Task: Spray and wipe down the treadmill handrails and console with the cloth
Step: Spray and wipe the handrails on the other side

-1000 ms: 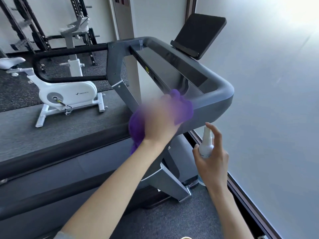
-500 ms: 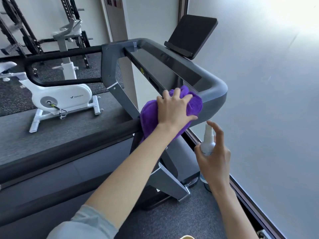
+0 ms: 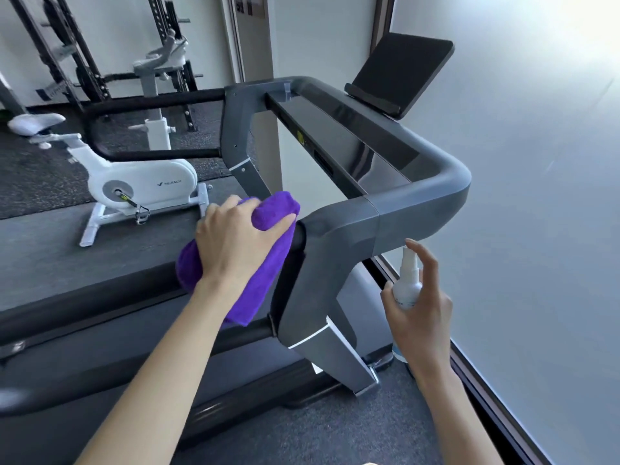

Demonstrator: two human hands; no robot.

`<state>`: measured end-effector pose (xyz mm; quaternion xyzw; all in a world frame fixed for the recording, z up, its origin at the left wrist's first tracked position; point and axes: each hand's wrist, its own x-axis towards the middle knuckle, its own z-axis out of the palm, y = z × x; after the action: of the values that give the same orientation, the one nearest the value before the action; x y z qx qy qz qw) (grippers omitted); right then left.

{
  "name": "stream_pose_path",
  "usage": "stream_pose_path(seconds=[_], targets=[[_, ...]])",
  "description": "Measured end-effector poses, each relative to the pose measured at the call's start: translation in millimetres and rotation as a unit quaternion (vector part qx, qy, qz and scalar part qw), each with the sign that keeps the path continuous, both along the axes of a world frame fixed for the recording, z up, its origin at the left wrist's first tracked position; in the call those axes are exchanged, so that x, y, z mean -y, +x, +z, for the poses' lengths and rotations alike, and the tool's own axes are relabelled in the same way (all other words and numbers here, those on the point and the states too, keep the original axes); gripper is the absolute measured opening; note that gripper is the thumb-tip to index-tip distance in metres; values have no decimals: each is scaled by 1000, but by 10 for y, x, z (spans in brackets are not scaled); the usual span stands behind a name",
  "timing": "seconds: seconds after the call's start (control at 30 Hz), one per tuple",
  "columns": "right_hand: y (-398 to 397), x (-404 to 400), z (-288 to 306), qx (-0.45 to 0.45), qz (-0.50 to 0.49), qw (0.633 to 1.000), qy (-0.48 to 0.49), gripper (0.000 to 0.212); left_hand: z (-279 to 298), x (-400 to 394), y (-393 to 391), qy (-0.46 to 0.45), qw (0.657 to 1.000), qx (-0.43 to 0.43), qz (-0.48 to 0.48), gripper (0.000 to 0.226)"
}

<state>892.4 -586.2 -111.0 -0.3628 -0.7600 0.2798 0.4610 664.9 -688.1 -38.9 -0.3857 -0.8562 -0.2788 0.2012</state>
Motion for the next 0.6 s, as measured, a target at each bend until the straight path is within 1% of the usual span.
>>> stream_pose_path(seconds=[0.03, 0.07, 0.13, 0.2, 0.3, 0.43, 0.6], targets=[[-35, 4, 15, -2, 2, 1000, -1, 68, 12, -38, 66, 13, 1000, 2, -17, 64], [-75, 5, 31, -5, 4, 1000, -1, 68, 12, -80, 136, 7, 999, -3, -36, 64], [-167, 15, 60, -9, 14, 1000, 1, 67, -68, -106, 224, -50, 997, -46, -45, 65], [-266, 44, 83, -9, 26, 1000, 3, 68, -148, 10, 175, -71, 993, -84, -33, 61], [-400, 110, 82, -4, 45, 999, 6, 67, -197, 335, -33, -45, 992, -114, -17, 55], [-563, 232, 59, 12, 76, 997, 14, 63, -269, 792, -251, -34, 989, -146, 13, 57], [-738, 409, 61, 15, 107, 994, 9, 66, -300, 1223, -402, -33, 988, -144, 45, 62]])
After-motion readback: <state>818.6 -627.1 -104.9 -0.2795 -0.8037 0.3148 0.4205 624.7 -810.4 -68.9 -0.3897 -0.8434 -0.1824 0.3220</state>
